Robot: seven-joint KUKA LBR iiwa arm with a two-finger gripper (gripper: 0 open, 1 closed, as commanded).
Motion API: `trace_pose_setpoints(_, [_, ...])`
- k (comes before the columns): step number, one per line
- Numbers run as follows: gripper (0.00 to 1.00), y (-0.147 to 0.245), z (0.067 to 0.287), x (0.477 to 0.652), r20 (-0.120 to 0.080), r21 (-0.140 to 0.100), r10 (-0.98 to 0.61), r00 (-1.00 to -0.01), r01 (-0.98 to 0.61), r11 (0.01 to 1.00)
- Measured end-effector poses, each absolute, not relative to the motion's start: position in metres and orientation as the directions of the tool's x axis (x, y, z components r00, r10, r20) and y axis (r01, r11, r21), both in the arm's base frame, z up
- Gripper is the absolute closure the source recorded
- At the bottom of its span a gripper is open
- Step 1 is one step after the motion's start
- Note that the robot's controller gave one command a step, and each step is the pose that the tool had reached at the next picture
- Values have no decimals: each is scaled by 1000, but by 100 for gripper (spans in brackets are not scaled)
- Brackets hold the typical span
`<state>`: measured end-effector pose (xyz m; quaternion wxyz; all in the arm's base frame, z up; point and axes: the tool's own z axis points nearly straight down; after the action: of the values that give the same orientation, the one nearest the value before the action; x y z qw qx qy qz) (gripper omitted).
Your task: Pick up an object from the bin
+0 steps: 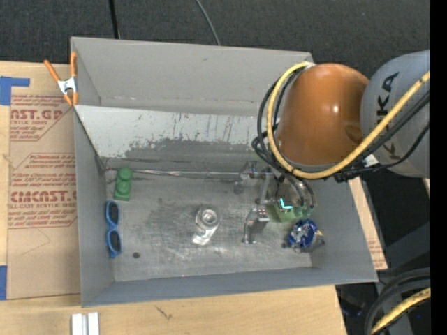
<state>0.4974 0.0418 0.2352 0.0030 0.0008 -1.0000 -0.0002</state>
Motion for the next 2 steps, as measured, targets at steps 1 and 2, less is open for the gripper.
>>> trace_pose_setpoints(1, [0,64,82,570,3,1,-259,-966,-259,966])
trace_pose_setpoints(2, [100,64,86,571,-3,1,-257,-966,-257,966])
